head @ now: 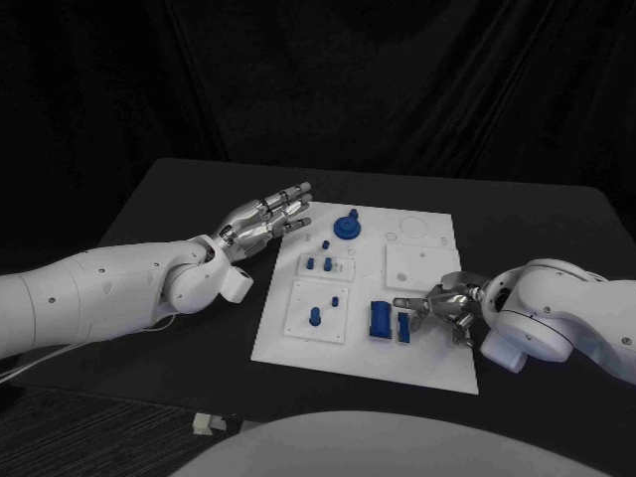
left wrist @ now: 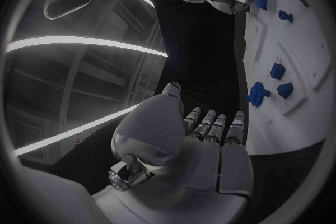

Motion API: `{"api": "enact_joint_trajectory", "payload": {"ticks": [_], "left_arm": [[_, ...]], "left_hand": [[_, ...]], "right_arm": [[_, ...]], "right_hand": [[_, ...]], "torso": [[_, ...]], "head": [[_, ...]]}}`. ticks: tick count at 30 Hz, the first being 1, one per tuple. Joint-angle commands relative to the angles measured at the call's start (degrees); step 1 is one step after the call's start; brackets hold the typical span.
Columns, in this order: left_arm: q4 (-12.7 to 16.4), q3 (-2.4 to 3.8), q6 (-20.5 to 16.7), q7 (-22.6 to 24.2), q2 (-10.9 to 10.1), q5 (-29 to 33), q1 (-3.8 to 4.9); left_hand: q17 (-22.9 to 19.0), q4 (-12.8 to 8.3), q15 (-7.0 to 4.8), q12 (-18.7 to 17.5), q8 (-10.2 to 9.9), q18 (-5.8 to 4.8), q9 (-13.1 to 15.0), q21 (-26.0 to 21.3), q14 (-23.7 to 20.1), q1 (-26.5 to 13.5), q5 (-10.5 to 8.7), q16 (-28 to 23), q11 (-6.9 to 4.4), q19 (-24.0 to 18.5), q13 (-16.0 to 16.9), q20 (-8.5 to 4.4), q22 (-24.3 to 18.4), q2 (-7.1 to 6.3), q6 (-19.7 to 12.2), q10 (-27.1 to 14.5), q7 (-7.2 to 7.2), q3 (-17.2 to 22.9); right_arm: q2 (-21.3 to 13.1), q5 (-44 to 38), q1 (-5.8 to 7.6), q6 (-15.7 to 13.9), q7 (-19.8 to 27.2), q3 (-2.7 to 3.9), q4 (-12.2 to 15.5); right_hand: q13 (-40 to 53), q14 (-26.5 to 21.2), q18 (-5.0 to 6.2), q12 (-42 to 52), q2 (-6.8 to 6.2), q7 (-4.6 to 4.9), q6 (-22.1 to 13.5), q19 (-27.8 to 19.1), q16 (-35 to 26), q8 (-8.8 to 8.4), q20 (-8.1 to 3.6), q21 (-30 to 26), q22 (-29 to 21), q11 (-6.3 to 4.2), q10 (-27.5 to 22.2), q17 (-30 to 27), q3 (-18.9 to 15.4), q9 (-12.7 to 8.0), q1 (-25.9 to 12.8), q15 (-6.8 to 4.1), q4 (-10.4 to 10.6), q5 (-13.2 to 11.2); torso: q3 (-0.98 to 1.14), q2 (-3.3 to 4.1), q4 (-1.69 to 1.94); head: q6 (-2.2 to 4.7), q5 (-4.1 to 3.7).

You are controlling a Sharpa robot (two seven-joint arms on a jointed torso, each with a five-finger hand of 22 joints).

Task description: Assemble the parts on the task board

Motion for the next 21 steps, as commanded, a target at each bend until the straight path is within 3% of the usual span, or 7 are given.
{"api": "enact_joint_trajectory", "payload": {"ticks": [1, 11, 19, 21], "left_arm": [[0.1, 0.05, 0.6, 4.6, 0.1, 0.3, -0.08], [0.2, 0.05, 0.6, 4.7, 0.0, 0.3, -0.09], [0.2, 0.05, 0.5, 4.8, -0.2, 0.3, -0.09], [0.3, 0.05, 0.5, 4.8, -0.2, 0.3, -0.09]], "left_hand": [[0.1, 0.1, 0.56, 0.3, 0.4, 0.71, 0.1, 0.3, 0.0, 0.5, 0.32, 0.2, 0.50, 0.0, 0.1, 0.30, 0.1, 0.11, 0.0, -0.1, 0.58, 0.3], [0.1, 0.1, 0.56, 0.3, 0.4, 0.71, 0.1, 0.3, 0.0, 0.5, 0.32, 0.2, 0.50, 0.0, 0.1, 0.30, 0.1, 0.11, 0.0, -0.1, 0.58, 0.3], [0.1, 0.1, 0.56, 0.3, 0.4, 0.71, 0.1, 0.3, 0.0, 0.5, 0.32, 0.2, 0.50, 0.0, 0.1, 0.30, 0.1, 0.11, 0.0, -0.1, 0.58, 0.3], [0.1, 0.0, 0.54, 0.4, 0.4, 0.70, 0.1, 0.3, 0.0, 0.6, 0.43, 0.3, 0.51, 0.0, 0.1, 0.29, 0.1, 0.06, 0.0, -0.1, 0.62, 0.4]], "right_arm": [[-0.1, 0.3, 0.01, -0.7, -0.3, 0.02, 0.2], [-1.0, 0.3, 0.38, -1.7, -0.2, 0.02, 1.1], [-2.7, 0.5, 2.58, -3.0, 1.8, 0.02, 2.8], [-3.5, 0.5, 3.20, -3.7, 3.7, 0.02, 3.6]], "right_hand": [[15.1, 5.6, 0.35, 0.1, -0.07, 0.06, -0.4, 1.0, -0.1, 0.30, -0.38, -0.2, 5.6, -0.25, 6.0, 12.7, -0.3, 0.0, 0.5, -0.47, 0.0, 0.3], [15.1, 5.6, 0.34, 0.1, 0.04, 0.04, -0.3, 1.1, -0.1, 0.52, -0.38, -0.1, 5.6, -0.26, 6.0, 12.8, -0.4, 0.3, 0.8, -0.46, 0.0, 0.5], [15.1, 5.6, 0.33, 0.1, 0.51, -0.13, -0.1, 1.2, -0.1, 1.27, -0.43, 0.1, 5.6, -0.39, 6.0, 12.8, -1.0, 1.0, 0.6, -0.55, 0.8, 1.1], [15.1, 5.6, 0.28, 0.1, 1.58, -0.18, -0.3, 1.2, -0.1, 1.46, -0.49, 0.4, 5.7, -0.44, 6.0, 12.9, -1.3, 1.3, 0.5, -0.62, 1.7, 2.7]], "torso": [[0.00, 0.00, 0.00], [0.01, 0.00, 0.00], [0.00, 0.00, 0.00], [-0.01, 0.01, 0.01]], "head": [[-0.01, 0.08], [-0.01, 0.24], [-0.01, 0.20], [-0.01, 0.34]]}}
